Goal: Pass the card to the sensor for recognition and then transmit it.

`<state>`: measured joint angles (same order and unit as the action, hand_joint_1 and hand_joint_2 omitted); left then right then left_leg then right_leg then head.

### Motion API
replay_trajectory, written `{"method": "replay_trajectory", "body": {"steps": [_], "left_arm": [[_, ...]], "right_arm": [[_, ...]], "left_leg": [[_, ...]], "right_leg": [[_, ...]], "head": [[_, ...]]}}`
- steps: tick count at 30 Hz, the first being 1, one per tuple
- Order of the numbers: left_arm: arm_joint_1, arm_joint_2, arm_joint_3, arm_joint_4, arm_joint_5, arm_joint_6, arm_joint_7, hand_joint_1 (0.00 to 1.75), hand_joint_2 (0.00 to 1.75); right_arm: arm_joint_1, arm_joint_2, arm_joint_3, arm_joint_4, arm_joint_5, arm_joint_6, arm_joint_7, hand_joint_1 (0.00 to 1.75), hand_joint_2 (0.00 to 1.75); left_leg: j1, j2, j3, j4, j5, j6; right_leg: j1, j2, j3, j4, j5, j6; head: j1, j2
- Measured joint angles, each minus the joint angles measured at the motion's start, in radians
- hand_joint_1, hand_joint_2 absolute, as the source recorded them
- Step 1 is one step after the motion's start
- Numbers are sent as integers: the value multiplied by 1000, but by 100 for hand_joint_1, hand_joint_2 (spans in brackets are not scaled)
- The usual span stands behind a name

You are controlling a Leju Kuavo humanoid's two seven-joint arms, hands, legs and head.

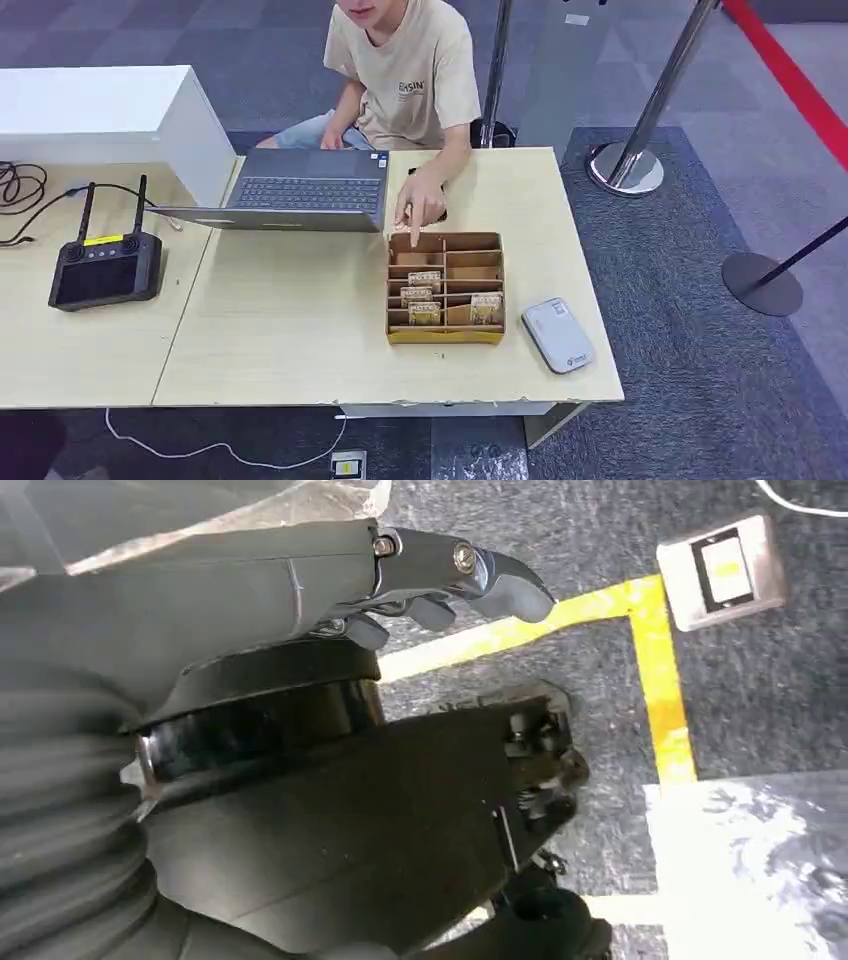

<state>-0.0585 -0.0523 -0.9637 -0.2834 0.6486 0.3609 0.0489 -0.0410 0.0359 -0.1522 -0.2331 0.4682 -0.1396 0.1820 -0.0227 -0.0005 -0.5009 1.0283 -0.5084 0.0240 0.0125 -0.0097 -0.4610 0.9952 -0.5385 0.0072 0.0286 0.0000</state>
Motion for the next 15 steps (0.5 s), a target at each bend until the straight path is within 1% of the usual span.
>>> {"method": "replay_trajectory", "body": {"steps": [15], "left_arm": [[106, 24, 356, -29, -311, -169, -22, 0, 175]], "right_arm": [[82, -16, 37, -50, -222, 65, -85, 0, 175]], "left_leg": [[0, 0, 0, 0, 0, 0]], "right_leg": [[0, 0, 0, 0, 0, 0]], "head": [[0, 0]]}}
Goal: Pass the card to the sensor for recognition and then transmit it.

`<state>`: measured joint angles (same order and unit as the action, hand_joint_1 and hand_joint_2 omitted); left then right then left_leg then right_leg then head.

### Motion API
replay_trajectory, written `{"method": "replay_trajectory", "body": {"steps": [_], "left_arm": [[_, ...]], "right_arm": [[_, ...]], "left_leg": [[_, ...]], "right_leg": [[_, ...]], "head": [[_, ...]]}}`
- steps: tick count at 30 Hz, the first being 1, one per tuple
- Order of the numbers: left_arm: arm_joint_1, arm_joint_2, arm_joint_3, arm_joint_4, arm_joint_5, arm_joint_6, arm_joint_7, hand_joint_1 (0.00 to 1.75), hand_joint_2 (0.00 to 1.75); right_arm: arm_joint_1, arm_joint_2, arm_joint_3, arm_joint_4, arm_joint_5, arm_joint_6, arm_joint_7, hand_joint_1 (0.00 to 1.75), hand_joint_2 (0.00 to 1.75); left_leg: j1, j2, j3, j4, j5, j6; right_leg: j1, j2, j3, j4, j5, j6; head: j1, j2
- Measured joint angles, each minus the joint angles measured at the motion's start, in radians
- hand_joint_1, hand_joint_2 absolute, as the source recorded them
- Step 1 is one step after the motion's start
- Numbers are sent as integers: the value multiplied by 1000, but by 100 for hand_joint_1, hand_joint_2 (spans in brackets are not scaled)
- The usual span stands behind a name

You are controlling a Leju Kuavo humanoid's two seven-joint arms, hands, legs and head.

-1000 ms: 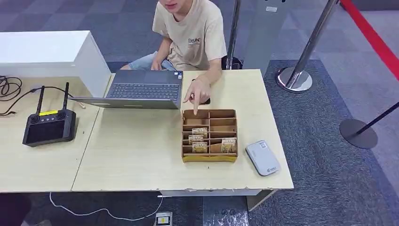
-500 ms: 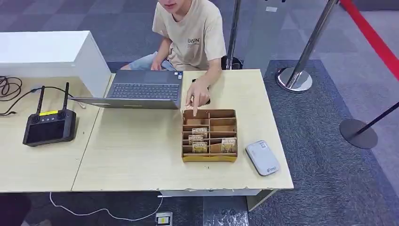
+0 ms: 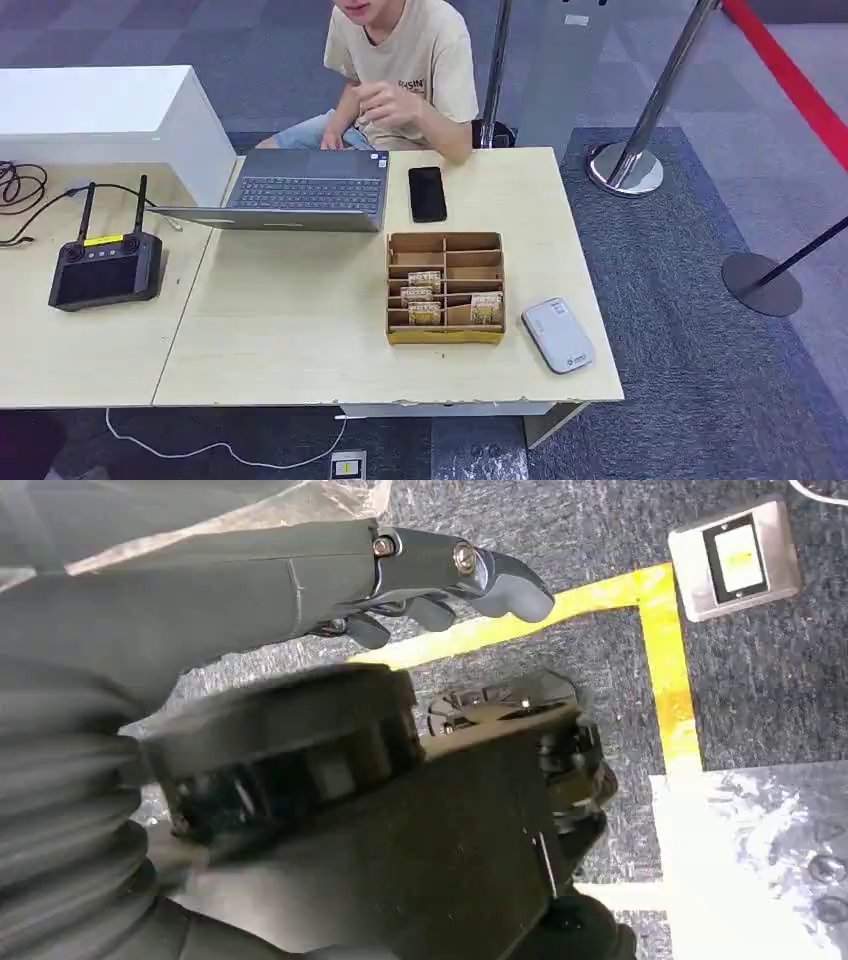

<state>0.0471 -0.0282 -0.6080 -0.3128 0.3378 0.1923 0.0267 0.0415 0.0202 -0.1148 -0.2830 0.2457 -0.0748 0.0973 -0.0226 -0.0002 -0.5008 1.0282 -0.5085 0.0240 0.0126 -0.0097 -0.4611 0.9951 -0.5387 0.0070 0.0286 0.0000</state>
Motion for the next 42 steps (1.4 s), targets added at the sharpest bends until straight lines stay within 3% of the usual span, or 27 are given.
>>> {"method": "replay_trajectory", "body": {"steps": [2, 3, 4, 12, 13, 15, 17, 18, 20, 21, 23, 24, 25, 26, 27, 29, 31, 32, 35, 42], "left_arm": [[12, 5, 50, -4, -42, -23, -5, 0, 175], [19, 7, 74, -6, -62, -36, -7, 0, 175], [26, 8, 98, -8, -82, -47, -8, 0, 175], [67, 24, 294, -26, -242, -136, -21, 0, 175], [66, 25, 296, -27, -215, -120, -22, 0, 175], [59, 27, 297, -27, -74, -37, -22, 0, 175], [50, 22, 296, -27, 263, 179, -21, 0, 175], [43, 20, 296, -28, 464, 257, -21, 0, 175], [41, 25, 292, -27, 764, 311, -21, 0, 175], [39, 26, 285, -27, 836, 320, -21, 0, 175], [32, 25, 270, -28, 815, 302, -19, 0, 175], [31, 23, 268, -28, 730, 248, -19, 0, 0], [27, 23, 260, -28, 630, 217, -19, 0, 0], [15, 20, 246, -28, 553, 246, -13, 0, 0], [6, 18, 232, -28, 516, 247, -10, 0, 0], [-4, 18, 208, -28, 525, 263, -8, 0, 0], [-18, 16, 183, -27, 659, 316, -5, 0, 0], [-18, 15, 165, -27, 676, 319, -5, 0, 0], [-30, 13, 113, -27, 585, 273, -10, 0, 0], [-70, 12, -22, -24, 700, 319, -8, 0, 0]], "right_arm": [[12, -2, 6, -8, -30, 10, -10, 0, 175], [18, -3, 9, -11, -45, 14, -17, 0, 0], [25, -4, 11, -14, -59, 18, -21, 0, 175], [63, -10, 34, -43, -196, 54, -82, 0, 175], [62, -13, 34, -44, -212, 52, -101, 0, 175], [55, -19, 34, -46, -195, 12, -152, 0, 175], [49, -21, 33, -46, -157, -56, -219, 0, 175], [46, -23, 32, -46, -153, -82, -228, 0, 175], [39, -29, 29, -46, -150, -107, -226, 0, 175], [37, -31, 27, -46, -149, -119, -224, 0, 175], [28, -35, 23, -45, -156, -116, -205, 0, 175], [25, -37, 22, -46, -168, -94, -191, 0, 175], [23, -39, 21, -45, -166, -98, -193, 0, 175], [22, -41, 15, -45, -163, -115, -203, 0, 175], [16, -41, 8, -44, -167, -108, -201, 0, 0], [8, -45, -2, -44, -169, -117, -212, 0, 0], [-2, -48, -14, -41, -170, -148, -232, 0, 0], [-9, -52, -23, -39, -177, -155, -238, 0, 0], [-23, -60, -49, -34, -207, -141, -247, 0, 0], [-66, -79, -127, -20, -325, -188, -399, 0, 0]], "left_leg": [[0, 0, 0, 0, 0, 0], [0, 0, 0, 0, 0, 0], [0, 0, 0, 0, 0, 0], [0, 0, 0, 0, 0, 0], [0, 0, -1, 0, 0, 0], [0, 0, 0, 0, 0, 0], [0, 0, 0, 0, 0, 0], [0, 0, 1, 0, 0, 0], [-1, 0, 1, 0, 0, 0], [-1, -1, 1, 0, 0, 0], [0, 0, 0, 0, 0, 0], [-1, 0, 1, 0, 0, 0], [-1, 0, 0, 0, 0, 0], [-1, 0, 0, 0, 0, 0], [-1, 0, 0, 0, 0, 0], [-1, 0, 1, 0, 0, 0], [-1, 0, 1, 0, 0, 0], [-1, 1, 1, 0, 0, 0], [-1, -1, 0, 0, 0, 0], [-1, 0, 1, 0, 0, 0]], "right_leg": [[0, 0, 0, 0, 0, 0], [0, 0, 0, 0, 0, 0], [0, 0, 0, 0, 0, 0], [0, 0, 0, 0, 0, 0], [0, 0, 0, 0, 0, 0], [0, 0, 1, 0, 0, 0], [0, 0, 2, 0, 0, 0], [0, 0, 2, 0, 0, 0], [-1, 0, 1, 0, 0, 0], [-1, 0, 1, 0, 0, 0], [0, 0, 1, 0, 0, 0], [-1, 0, 1, 0, 0, 0], [-1, 0, 2, 0, 0, 0], [-1, 0, 1, 0, 0, 0], [-1, 0, 1, 0, 1, 0], [-1, 0, 1, 0, 1, 0], [-1, 0, 2, 0, 1, 0], [-1, 0, 1, 0, 1, 0], [-1, 0, 1, 0, 0, 0], [-1, 0, 1, 0, 1, 0]], "head": [[0, 0], [0, 0], [0, 0], [0, 0], [0, 0], [0, 0], [0, 0], [0, 0], [0, 0], [-1, 0], [0, 0], [0, 0], [0, 0], [0, 0], [0, 0], [0, 0], [1, 0], [0, 0], [0, 0], [0, 0]]}}
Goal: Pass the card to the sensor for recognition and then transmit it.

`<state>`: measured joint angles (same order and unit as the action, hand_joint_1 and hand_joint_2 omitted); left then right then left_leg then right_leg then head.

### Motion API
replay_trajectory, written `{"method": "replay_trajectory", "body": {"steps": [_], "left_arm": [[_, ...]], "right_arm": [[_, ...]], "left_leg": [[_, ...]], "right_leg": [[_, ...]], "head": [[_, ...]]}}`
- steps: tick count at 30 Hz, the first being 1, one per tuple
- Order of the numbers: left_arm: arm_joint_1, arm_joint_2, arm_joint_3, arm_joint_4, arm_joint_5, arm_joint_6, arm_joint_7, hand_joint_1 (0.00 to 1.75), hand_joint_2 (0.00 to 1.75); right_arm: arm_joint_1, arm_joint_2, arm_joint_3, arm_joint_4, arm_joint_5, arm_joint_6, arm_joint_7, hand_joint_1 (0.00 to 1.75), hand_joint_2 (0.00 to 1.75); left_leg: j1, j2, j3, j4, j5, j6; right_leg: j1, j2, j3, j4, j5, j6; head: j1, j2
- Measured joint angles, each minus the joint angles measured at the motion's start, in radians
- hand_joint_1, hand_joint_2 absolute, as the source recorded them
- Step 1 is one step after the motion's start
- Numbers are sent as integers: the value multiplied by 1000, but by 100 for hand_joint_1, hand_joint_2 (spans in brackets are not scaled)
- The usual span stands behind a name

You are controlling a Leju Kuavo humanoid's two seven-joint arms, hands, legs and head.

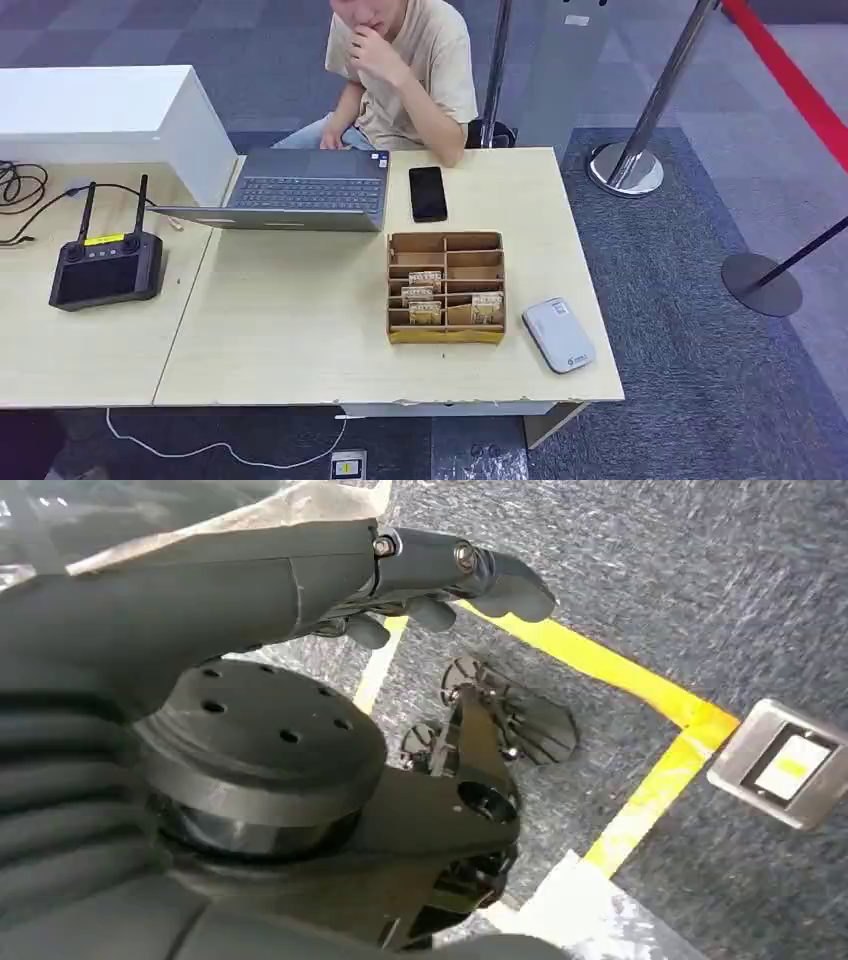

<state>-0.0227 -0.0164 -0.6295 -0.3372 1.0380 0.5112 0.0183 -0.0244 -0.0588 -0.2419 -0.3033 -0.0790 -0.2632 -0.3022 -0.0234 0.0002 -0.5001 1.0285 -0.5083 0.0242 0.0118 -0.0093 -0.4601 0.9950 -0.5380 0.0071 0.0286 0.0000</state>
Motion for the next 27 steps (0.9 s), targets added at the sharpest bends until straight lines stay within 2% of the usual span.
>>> {"method": "replay_trajectory", "body": {"steps": [3, 9, 13, 18, 27], "left_arm": [[-6, 0, -40, 1, -158, -75, -2, 0, 0], [-34, 0, -147, 8, -112, -62, -1, 0, 0], [-36, 0, -173, 11, -95, -56, -1, 0, 0], [-45, 0, -223, 16, -71, -45, 3, 0, 0], [-58, 0, -297, 26, -43, -32, 10, 0, 0]], "right_arm": [[-14, -12, -25, 1, 38, 44, 66, 0, 0], [-50, -33, -104, -19, -36, 0, 6, 0, 0], [-49, -43, -120, -42, -74, -35, -9, 0, 0], [-33, -51, -145, -140, -129, -117, -30, 0, 0], [5, -50, -193, -393, -137, -224, -43, 0, 0]], "left_leg": [[0, -1, 0, 0, 0, 0], [0, -1, 0, 0, 0, 0], [0, -1, 0, 0, 0, 0], [0, -1, 0, 0, 0, 0], [0, -1, 0, 0, 0, 0]], "right_leg": [[0, 0, 0, 0, 0, 0], [0, 0, 1, 0, 0, 0], [0, 0, 0, 0, 0, 0], [0, 0, 0, 0, 0, 0], [0, 0, 1, 0, 0, 0]], "head": [[0, 0], [0, 0], [0, 0], [0, 0], [0, 0]]}}
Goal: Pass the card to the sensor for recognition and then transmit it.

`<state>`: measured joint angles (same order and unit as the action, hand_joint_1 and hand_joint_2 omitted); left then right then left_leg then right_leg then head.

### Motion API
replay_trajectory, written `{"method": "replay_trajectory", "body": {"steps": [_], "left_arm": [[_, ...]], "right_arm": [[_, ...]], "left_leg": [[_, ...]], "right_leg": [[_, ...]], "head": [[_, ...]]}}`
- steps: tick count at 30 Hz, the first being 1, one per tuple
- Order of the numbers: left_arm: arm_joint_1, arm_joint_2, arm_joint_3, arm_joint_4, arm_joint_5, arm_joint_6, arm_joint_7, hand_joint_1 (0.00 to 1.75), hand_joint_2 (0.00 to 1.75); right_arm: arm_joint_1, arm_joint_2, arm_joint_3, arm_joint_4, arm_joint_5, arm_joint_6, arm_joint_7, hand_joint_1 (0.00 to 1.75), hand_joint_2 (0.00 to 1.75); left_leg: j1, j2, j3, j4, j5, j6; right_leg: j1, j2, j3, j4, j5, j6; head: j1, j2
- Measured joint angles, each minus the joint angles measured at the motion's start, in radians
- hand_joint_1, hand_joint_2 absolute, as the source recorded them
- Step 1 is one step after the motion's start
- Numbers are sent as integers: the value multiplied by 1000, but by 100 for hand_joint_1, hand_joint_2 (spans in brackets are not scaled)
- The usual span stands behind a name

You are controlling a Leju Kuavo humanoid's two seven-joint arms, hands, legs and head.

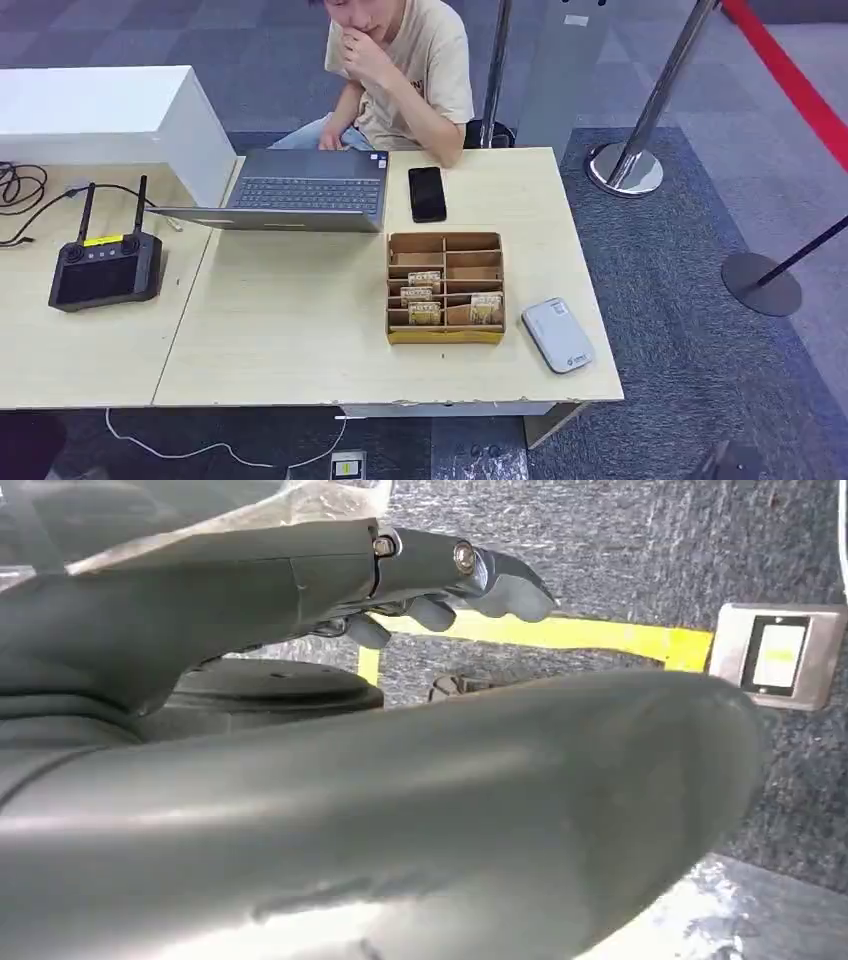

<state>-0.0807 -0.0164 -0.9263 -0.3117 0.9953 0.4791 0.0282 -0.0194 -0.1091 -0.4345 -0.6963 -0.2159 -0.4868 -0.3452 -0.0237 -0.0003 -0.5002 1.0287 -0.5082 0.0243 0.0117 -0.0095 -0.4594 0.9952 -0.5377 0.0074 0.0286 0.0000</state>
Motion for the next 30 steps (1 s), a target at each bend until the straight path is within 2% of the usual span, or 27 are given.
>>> {"method": "replay_trajectory", "body": {"steps": [3, 8, 16, 23, 30], "left_arm": [[-4, 2, -21, 5, 2, 0, 4, 0, 0], [-5, 4, -44, 8, 3, 1, 5, 0, 0], [-10, 9, -68, 13, 4, 3, 7, 0, 0], [-16, 15, -95, 16, 4, 4, 7, 0, 0], [-24, 21, -124, 21, 0, 5, 6, 0, 0]], "right_arm": [[9, 5, -13, -93, 34, -28, 4, 0, 0], [26, 15, -24, -220, 58, -36, 14, 0, 0], [31, 14, -18, -469, 177, -93, 60, 0, 0], [20, 10, 39, -701, 275, -120, 106, 0, 0], [-28, -17, 145, -911, 367, -137, 166, 0, 0]], "left_leg": [[0, 0, 0, 0, 0, 0], [0, 0, 0, 0, 0, 0], [0, 0, 0, 0, 0, 0], [0, 0, 0, 0, 0, 0], [0, -1, 0, 0, 0, 0]], "right_leg": [[0, 0, 0, 0, 0, 0], [0, 0, 0, 0, 0, 0], [0, 0, 1, 0, 0, 0], [0, 0, 1, 1, 0, 0], [0, 0, 1, 1, 0, 0]], "head": [[0, 0], [0, 0], [0, 0], [0, 0], [0, 0]]}}
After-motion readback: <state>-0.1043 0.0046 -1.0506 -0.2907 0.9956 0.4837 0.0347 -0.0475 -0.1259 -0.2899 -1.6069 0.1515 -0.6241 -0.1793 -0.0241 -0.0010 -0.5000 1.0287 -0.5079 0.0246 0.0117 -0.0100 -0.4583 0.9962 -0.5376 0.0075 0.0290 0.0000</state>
